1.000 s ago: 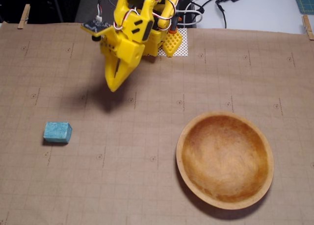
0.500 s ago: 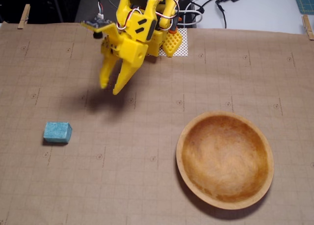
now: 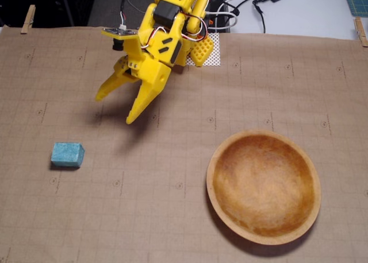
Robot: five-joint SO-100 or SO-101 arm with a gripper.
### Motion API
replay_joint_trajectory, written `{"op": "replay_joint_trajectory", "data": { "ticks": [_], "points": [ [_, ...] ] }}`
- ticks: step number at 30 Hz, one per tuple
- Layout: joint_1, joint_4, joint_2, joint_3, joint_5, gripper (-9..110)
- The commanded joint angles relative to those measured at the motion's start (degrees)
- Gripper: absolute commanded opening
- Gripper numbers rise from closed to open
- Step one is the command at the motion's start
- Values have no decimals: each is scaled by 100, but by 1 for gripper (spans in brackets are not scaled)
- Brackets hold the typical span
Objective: Grasp a blue block and put it in the bowl.
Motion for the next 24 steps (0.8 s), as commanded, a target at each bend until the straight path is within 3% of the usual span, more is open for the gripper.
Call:
{"op": "replay_joint_trajectory", "data": {
  "ticks": [1, 11, 24],
  "points": [
    [123, -510, 9, 132, -79, 44],
    [404, -1424, 9, 923, -299, 44],
    [176, -1521, -1090, 343, -316, 44]
  ]
}}
